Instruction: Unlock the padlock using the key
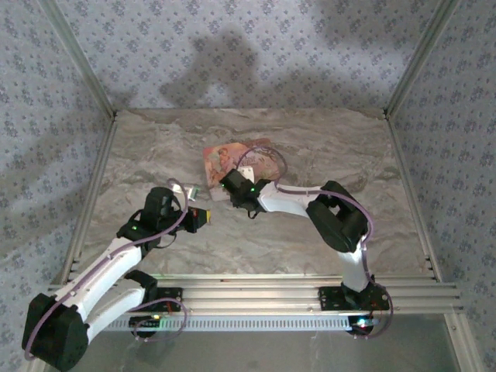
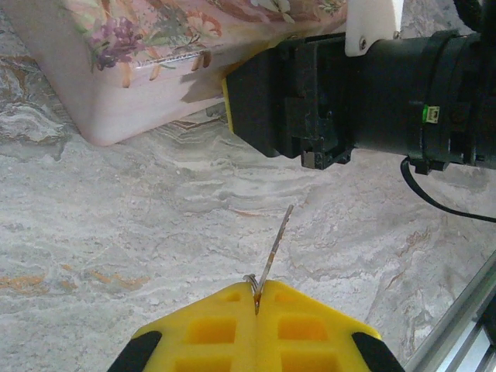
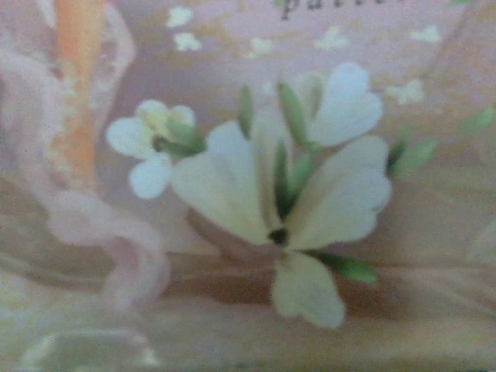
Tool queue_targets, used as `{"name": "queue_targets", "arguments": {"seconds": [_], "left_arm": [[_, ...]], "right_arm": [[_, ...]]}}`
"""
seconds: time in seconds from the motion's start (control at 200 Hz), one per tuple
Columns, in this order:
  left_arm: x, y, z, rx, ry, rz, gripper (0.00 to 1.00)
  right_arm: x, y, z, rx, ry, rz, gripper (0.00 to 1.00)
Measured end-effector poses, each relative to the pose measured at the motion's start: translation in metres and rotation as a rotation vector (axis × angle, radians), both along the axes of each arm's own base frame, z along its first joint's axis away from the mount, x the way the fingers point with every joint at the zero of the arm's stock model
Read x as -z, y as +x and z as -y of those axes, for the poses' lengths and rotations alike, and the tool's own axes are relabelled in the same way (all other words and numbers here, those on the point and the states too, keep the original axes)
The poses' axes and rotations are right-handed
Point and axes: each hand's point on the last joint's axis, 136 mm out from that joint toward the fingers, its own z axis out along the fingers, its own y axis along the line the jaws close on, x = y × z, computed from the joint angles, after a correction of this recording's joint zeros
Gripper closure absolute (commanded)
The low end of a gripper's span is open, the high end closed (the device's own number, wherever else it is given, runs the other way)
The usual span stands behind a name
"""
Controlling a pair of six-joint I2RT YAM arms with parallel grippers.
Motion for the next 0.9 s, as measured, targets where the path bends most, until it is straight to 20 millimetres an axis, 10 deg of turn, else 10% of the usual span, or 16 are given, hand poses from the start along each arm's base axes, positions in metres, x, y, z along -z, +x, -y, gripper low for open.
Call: {"name": "queue_targets", "arguments": {"seconds": [0.555,0.899], "left_arm": [[-0.007,-0.003,0.003,0.018,-0.023,0.017,1.00],[-0.019,-0.006,0.021,0.109,-0.075,0.079,1.00]], "right_arm": [[-0.007,-0.010,-0.005,-0.138,0.035,-0.064,0.97],[-0.053,-0.033,-0.006,-0.225,0.281,-0.206,1.00]]}}
